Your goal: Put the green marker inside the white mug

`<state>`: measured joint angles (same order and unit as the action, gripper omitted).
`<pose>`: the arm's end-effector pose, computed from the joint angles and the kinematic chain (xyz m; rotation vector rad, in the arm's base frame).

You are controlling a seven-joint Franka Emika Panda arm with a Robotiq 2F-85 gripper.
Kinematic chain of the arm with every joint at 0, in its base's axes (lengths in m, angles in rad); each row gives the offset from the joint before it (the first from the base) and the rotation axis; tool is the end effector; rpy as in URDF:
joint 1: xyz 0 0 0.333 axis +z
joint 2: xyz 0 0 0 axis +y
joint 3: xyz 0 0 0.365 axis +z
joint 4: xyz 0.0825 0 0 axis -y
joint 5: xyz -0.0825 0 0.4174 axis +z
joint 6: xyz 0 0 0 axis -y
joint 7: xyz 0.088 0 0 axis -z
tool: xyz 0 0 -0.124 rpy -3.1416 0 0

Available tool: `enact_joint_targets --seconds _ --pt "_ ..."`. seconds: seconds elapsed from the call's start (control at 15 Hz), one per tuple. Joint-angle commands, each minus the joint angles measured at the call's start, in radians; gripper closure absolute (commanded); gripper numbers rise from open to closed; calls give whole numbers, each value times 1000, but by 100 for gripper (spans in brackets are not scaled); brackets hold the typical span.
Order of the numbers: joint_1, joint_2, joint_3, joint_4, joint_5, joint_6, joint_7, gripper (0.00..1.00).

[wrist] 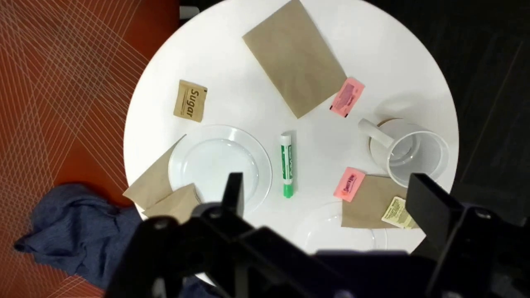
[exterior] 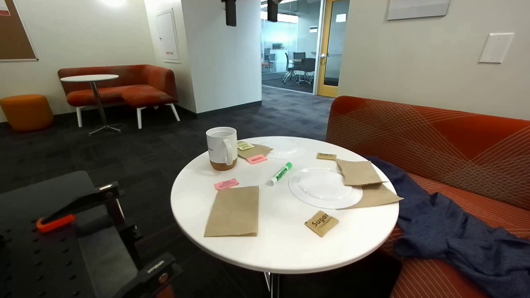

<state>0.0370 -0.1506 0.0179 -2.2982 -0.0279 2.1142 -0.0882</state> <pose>0.5048 0.0262 0.4209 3.1057 0.2454 -0.0528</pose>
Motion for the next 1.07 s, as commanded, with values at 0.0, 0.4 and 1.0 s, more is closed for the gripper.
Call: enact_joint_targets --seconds 0.0,0.4,1.0 --pt "4 44 17 -44 -1 139 53 0" --pt "0 152 16 -93 7 336 39 0" --pt "-8 391 27 1 45 425 -9 0"
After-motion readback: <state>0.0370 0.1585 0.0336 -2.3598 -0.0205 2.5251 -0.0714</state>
